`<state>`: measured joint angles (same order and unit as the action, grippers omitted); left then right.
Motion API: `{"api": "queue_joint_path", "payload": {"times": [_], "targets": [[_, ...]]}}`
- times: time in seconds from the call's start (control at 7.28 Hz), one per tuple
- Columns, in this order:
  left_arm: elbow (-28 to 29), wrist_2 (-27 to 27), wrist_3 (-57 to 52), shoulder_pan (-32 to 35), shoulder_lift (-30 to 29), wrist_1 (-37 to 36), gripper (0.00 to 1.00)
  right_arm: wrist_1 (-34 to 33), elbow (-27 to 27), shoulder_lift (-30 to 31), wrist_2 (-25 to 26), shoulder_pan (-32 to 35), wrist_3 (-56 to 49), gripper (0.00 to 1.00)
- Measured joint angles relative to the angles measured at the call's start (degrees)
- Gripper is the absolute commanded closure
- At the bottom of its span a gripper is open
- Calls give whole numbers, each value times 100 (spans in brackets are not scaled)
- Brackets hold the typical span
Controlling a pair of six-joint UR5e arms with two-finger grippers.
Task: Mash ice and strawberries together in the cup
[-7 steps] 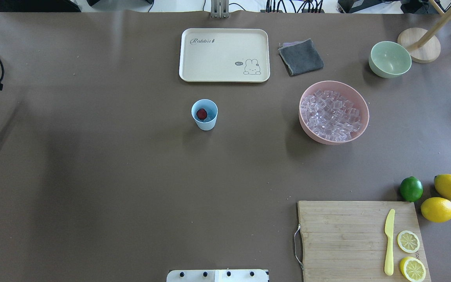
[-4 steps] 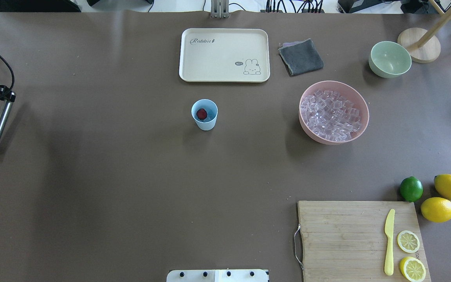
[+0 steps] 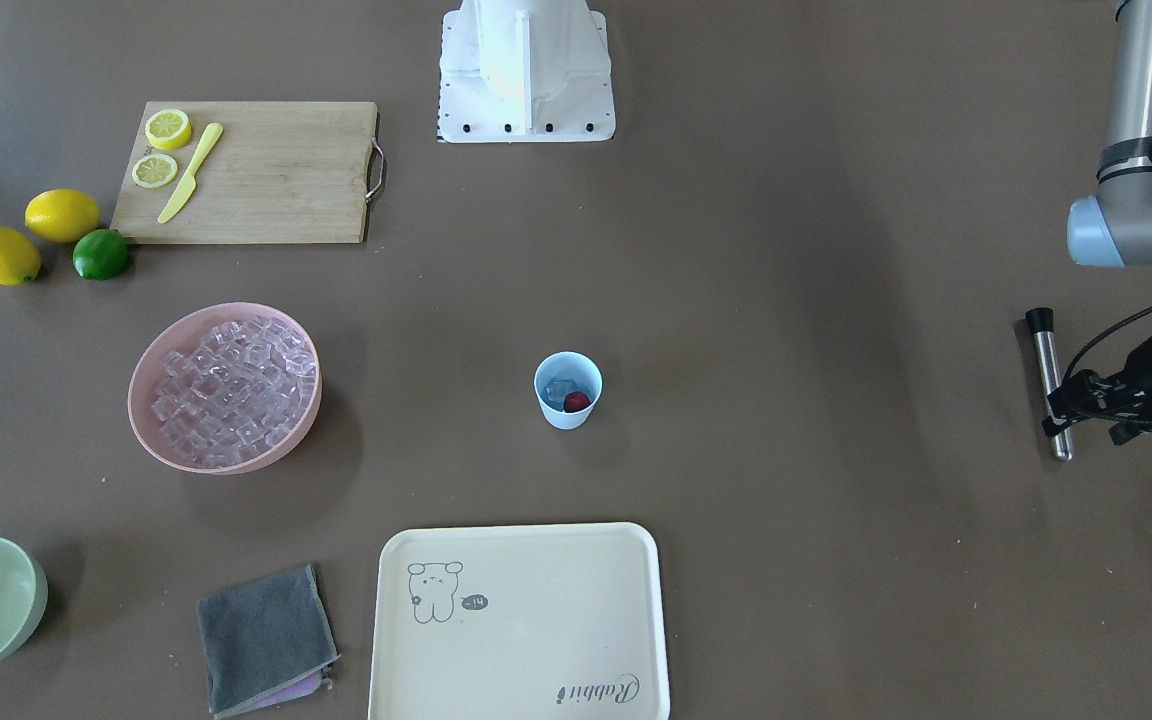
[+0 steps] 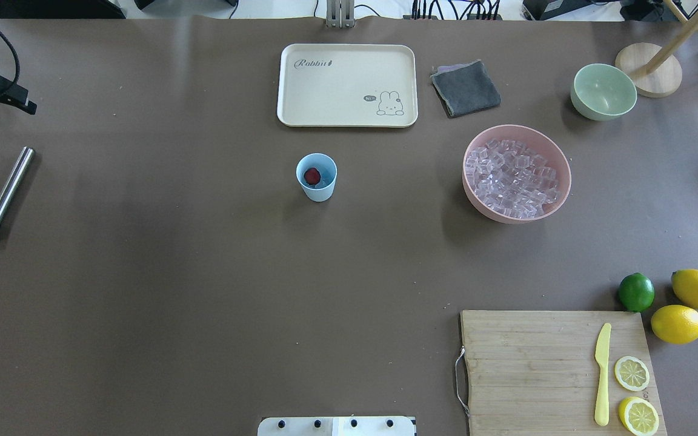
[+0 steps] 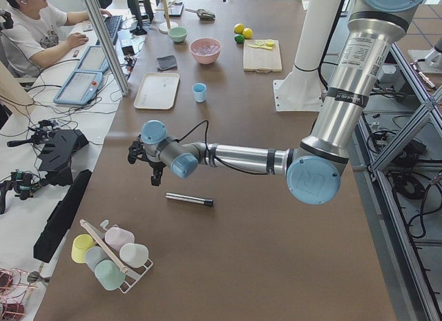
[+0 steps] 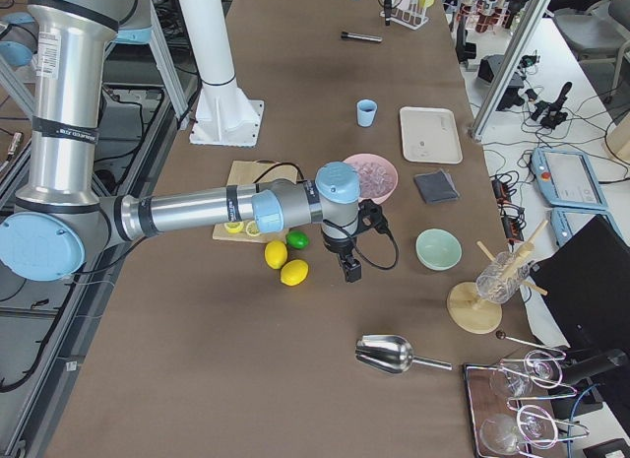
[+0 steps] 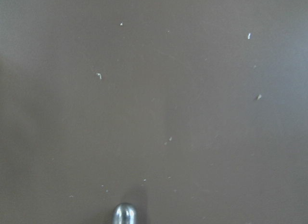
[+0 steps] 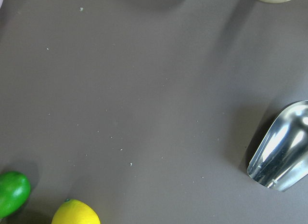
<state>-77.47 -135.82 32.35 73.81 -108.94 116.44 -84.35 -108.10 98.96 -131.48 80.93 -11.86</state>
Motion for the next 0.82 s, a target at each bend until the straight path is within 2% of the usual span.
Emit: {"api": "queue_joint_path", "payload": {"times": [0.27,0.55,0.82], "targets": [[-520,-321,-141,537,-98,-898,2,-37,112,24,-16,1,166,1],[-829,-476,-275,749,224,-1041,2,-9,548,23,-30,2,164,1],[-1162,-512,-387,787,624,-1047,2,-16,751,-88,-43,25,146,1]]}}
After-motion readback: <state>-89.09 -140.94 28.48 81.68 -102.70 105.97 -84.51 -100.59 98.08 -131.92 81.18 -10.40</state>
